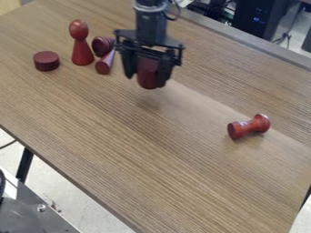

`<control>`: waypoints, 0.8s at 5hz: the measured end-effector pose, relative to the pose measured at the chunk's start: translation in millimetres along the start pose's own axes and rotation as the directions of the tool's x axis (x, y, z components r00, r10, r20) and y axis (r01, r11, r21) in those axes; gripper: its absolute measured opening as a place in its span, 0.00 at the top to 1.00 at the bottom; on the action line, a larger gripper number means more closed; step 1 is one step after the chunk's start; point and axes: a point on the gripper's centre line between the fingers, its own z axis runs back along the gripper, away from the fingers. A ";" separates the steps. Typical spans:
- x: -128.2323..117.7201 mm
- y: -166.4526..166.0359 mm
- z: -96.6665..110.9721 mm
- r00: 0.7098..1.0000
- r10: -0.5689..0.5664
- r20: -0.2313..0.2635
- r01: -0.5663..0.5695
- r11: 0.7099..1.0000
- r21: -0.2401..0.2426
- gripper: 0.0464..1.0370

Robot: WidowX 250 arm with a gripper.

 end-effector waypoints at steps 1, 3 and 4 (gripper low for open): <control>22.3 -30.2 -1.4 0.990 -0.140 0.006 0.140 0.990 0.000 0.23; 46.3 -96.5 -6.2 0.931 -0.365 -0.009 0.365 0.931 -0.008 0.23; 46.5 -114.3 -2.5 0.908 -0.419 -0.009 0.419 0.908 0.006 0.23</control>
